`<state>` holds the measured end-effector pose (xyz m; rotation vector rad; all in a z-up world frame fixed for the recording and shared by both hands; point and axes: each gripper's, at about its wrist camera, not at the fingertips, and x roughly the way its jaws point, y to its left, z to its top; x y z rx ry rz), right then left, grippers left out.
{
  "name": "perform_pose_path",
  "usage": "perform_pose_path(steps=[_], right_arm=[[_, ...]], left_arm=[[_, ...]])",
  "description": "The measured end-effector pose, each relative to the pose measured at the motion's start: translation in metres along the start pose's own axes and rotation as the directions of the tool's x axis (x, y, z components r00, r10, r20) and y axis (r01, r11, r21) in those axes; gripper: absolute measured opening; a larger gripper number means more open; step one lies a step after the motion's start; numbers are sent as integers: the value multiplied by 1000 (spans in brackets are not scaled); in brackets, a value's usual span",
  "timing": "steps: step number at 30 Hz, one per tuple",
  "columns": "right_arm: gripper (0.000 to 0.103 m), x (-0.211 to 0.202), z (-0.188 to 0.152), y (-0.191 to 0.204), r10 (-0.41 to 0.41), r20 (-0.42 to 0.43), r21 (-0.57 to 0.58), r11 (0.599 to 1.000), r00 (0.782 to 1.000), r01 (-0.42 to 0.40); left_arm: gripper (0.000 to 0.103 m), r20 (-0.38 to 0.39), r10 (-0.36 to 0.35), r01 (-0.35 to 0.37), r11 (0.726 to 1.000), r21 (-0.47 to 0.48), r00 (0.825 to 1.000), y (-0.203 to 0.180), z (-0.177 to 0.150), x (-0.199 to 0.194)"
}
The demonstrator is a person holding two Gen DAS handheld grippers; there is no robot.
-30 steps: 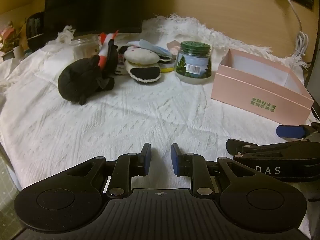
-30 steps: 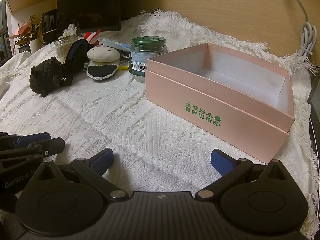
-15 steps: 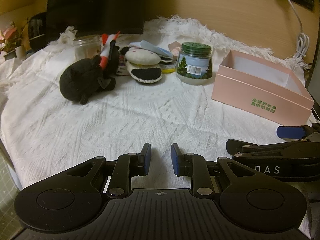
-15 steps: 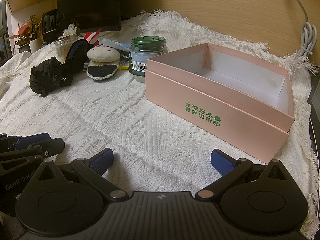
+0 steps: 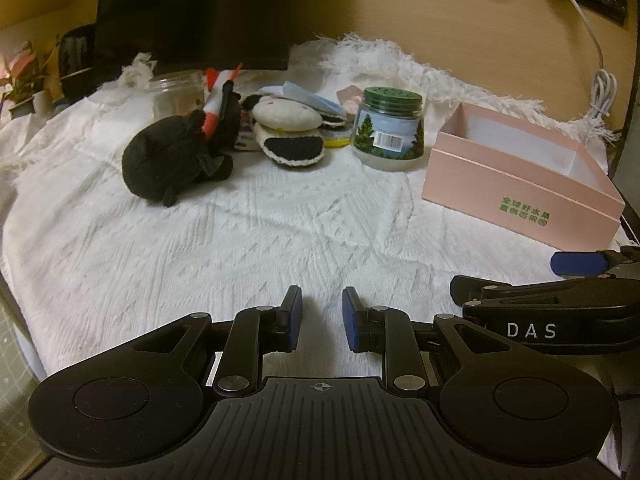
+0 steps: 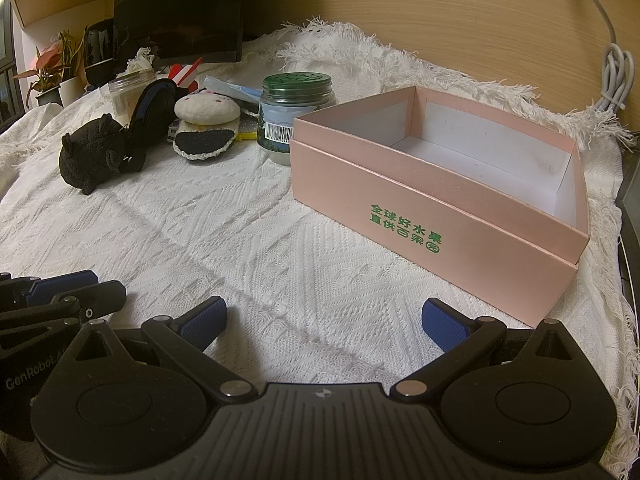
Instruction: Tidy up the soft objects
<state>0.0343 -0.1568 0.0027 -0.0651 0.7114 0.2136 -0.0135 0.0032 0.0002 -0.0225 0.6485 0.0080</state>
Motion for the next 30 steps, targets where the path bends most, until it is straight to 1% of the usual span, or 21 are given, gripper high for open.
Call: perform_pose_path(steps=[30], right_arm=[[103,-1,1,0,1,0,0,1000,1000,-1]], left_arm=[[25,-5,6,-6,1000,-2,1000,0,1,2]])
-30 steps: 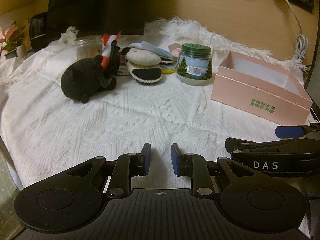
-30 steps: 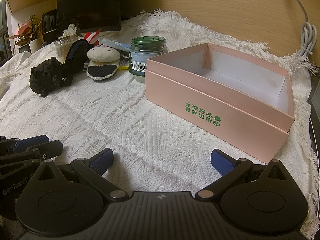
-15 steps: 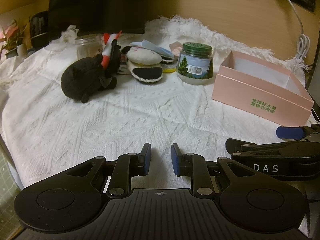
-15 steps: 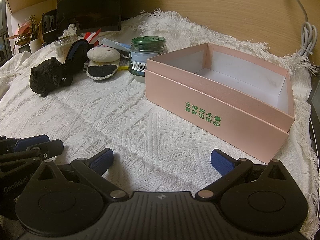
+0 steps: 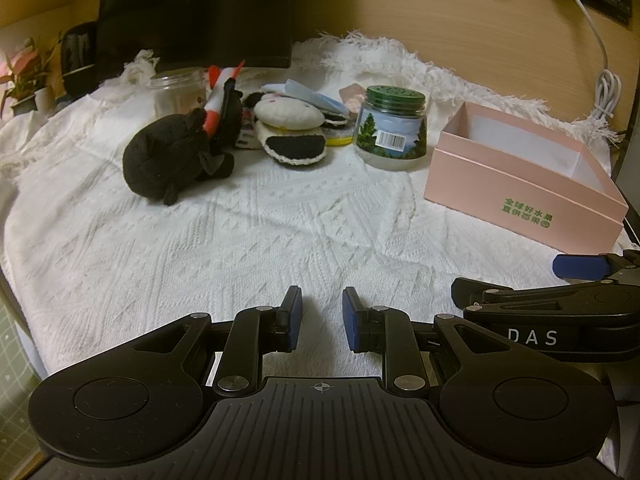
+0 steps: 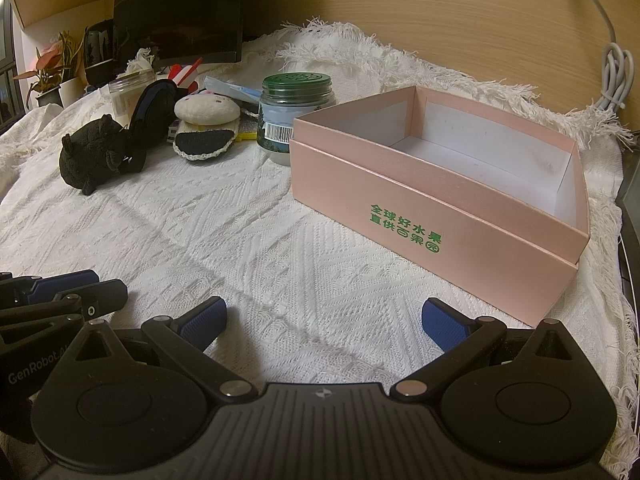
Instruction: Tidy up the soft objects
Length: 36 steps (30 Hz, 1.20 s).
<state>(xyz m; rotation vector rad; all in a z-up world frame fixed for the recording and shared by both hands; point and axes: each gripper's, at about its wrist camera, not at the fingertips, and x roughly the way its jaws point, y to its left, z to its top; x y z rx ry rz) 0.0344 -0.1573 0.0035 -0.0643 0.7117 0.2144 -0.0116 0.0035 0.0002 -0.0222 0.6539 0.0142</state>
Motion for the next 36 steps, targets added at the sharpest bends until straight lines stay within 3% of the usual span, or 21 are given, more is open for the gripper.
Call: perform_pose_path(steps=[11,17,19,22,24,26,28,31,33,36], right_arm=[[103,-1,0,0,1,1,1,1000,1000,-1],[103,-3,5,-4,23,-46,-3,1000,999,-24],[103,-2,8,-3,29,-92,-6,1000,995,-30],[103,-4,10,0,19,-161,-20,1000,987,-22],[103,-4,15,0,9,-191,-7,1000,981,-11],[103,-2,19,1,-13,-231,9,1000,973,15],[103,1,24,5,-18,-277,17,1000,961,24],[101,7,30,7,-38,-316,52,997,948,57],[96,5,33,15,-55,-307,91,992,950,87],[96,-2,39,43,-61,-274,76,993,960,85]], left_arm=[[25,-46,-40,41,999,14,998,6,7,2],[25,-122,-121,126,991,40,985,24,24,-2],[25,-80,-145,149,988,47,986,40,36,-9],[25,42,-168,162,978,129,985,74,62,-20],[26,113,-124,104,980,168,986,99,82,-21],[24,118,-84,66,987,149,989,125,107,-15],[24,88,-151,149,988,29,985,165,136,-2],[24,-6,-314,311,941,-131,949,210,168,30],[24,-58,-351,341,929,-141,934,222,176,50],[25,-169,-346,343,938,-49,923,216,172,82]])
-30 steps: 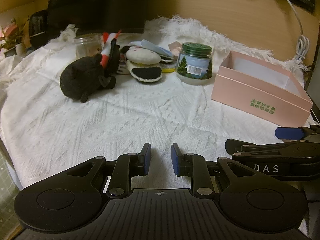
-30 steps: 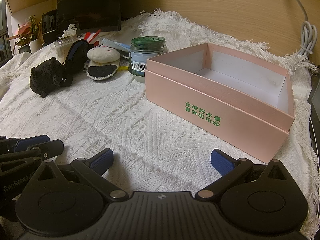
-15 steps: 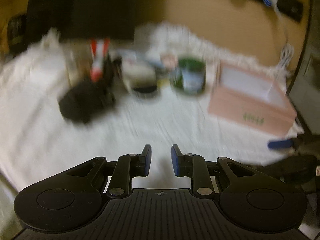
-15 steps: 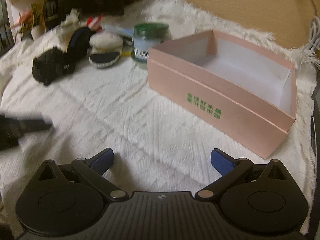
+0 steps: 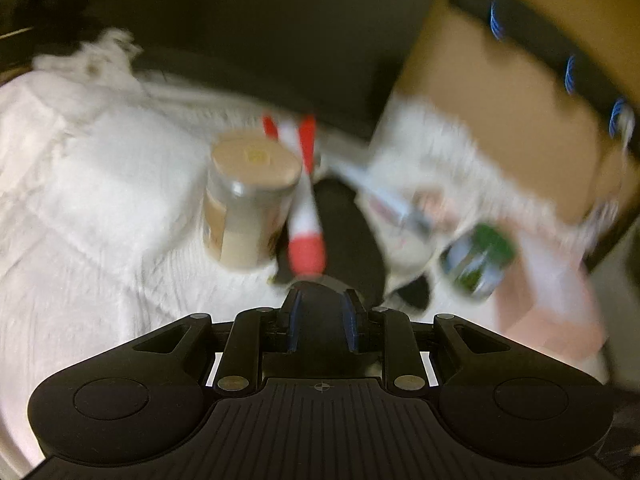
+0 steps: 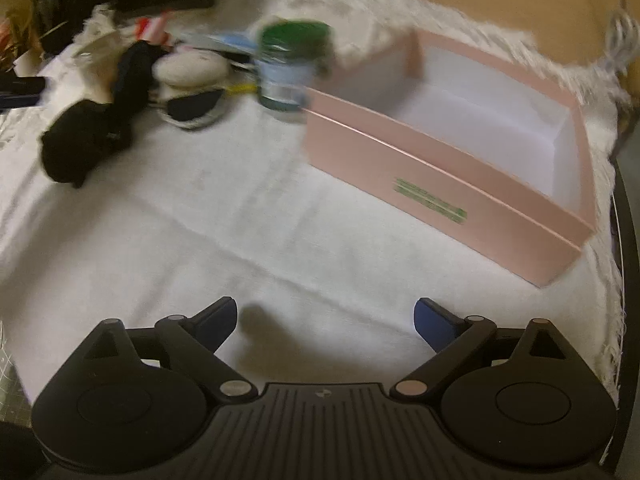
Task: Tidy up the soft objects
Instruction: 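Grasp the black plush with the left gripper while the right grasps the red-white rocket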
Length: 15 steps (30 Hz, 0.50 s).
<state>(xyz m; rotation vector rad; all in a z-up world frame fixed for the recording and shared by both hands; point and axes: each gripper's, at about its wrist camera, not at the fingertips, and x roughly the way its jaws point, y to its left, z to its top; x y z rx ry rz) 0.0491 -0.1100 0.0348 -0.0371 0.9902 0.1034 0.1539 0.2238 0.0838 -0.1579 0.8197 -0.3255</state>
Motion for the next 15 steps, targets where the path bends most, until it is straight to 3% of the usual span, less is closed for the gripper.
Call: perform_pose_path(steps=[1,3,5,8,11,13,15], right_arm=[[96,-4,1,11,-3,15,-17,1000,1000,3],[96,-12,7,32,-4,47,-45,999,999,6],[96,-19,12,47,-8,79,-60,998,997,13],[96,-31,21,69,-51,166,-88,994,985,66],[96,-38,30,90,-107,251,-129,981,962,143],[96,-39,41,96,-86,241,-131,984,967,121],[96,-36,54,101,-38,205,-112,992,978,62]], left_arm=[[29,-48,-10,11,999,35,999,-3,-3,12],[32,-47,-84,88,992,94,995,-11,-10,12],[39,-64,-110,120,974,193,992,-22,-12,11],[48,-49,-34,48,947,318,998,-27,-13,21],[69,-83,-86,105,958,269,993,-11,-7,32],[83,-111,-127,150,962,228,986,-3,-7,39],[88,-129,-160,186,957,224,979,1,-8,45]])
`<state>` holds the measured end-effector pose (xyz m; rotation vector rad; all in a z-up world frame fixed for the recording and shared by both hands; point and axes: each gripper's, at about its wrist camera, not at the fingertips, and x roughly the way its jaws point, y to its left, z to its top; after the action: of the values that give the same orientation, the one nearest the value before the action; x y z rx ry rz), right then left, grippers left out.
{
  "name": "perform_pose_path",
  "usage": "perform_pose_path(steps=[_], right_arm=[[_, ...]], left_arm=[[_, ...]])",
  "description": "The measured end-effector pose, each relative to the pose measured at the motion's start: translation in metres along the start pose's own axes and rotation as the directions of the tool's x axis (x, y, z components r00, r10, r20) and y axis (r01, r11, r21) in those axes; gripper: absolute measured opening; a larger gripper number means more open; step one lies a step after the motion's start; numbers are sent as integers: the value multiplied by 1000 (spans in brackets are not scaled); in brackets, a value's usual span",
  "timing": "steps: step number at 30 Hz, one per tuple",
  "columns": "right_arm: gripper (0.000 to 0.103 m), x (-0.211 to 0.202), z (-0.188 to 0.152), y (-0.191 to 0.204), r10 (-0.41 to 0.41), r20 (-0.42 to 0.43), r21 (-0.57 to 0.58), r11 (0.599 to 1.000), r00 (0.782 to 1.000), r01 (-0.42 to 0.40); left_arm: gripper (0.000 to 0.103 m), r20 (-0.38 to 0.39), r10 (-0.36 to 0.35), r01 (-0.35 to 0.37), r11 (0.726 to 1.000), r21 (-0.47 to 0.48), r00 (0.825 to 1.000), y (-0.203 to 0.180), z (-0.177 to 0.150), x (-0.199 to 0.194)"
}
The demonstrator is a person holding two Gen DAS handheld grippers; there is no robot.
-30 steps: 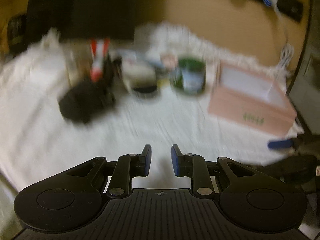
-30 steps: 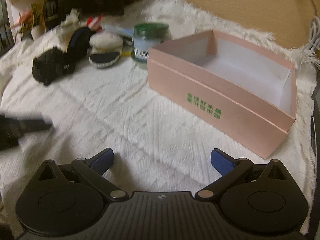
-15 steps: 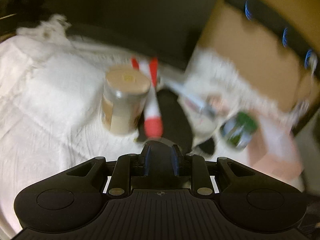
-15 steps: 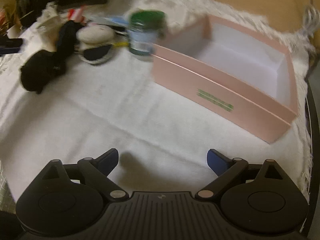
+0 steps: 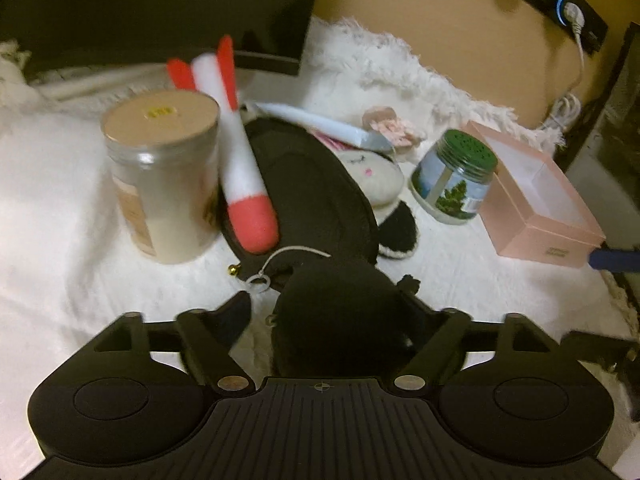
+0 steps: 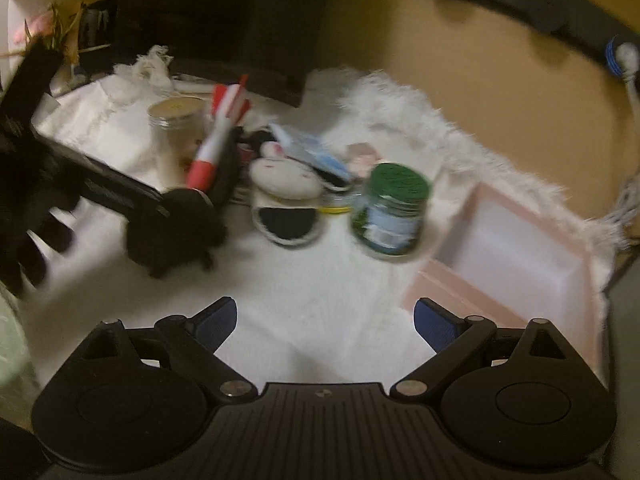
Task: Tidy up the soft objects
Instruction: 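Grasp the black plush with the left gripper while the right grasps the red-white rocket, then carry the rocket into the pink box and open the right gripper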
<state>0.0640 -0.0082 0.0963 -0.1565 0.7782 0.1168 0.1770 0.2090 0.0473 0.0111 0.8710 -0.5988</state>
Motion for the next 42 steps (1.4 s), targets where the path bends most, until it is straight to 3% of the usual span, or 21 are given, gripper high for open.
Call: perform_pose_path(steps=[2,4,8,11,13,16,20,22,23,24,29,33,38,42], right_arm=[[95,2,14,3,42,-14,30,999,999,-42],[90,4,35,7,75,2,60,995,997,-75],[81,27,94,15,163,27,132,977,986,-165],[76,70,146,24,220,16,201,955,975,-218],[75,104,177,34,228,-6,237,946,974,-220],[63,159,211,45,235,-54,319,925,970,-206],[57,215,233,49,224,-125,401,903,966,-158],[42,234,235,46,227,-159,428,893,961,-140],[23,238,234,46,235,-170,433,890,957,-142],[22,242,232,46,250,-182,435,888,951,-150],[21,186,231,33,243,-58,419,886,968,-197],[19,106,236,5,208,54,382,899,977,-212],[18,8,228,-45,39,156,371,924,987,-95],[18,-60,212,-91,-160,196,385,920,968,74]], left_arm=[[86,-11,-51,51,999,-6,999,4,-2,4],[72,-1,-113,113,993,-45,994,10,-5,2],[70,53,-155,160,982,-102,986,19,-23,-12],[70,64,-177,184,976,-114,982,27,-33,-27],[69,68,-190,197,974,-111,979,34,-38,-41],[69,96,-187,197,974,-108,978,50,-41,-66],[69,123,-179,198,966,-168,976,77,-41,-84],[69,128,-178,200,961,-190,976,88,-39,-89],[69,129,-178,202,960,-197,975,92,-38,-91],[69,128,-179,202,958,-202,976,95,-36,-93],[69,135,-192,215,958,-189,972,105,-18,-103],[70,154,-260,283,948,-148,953,94,9,-100],[70,177,-352,366,929,-54,919,45,54,-80],[70,160,-453,453,890,39,877,-14,88,-57]])
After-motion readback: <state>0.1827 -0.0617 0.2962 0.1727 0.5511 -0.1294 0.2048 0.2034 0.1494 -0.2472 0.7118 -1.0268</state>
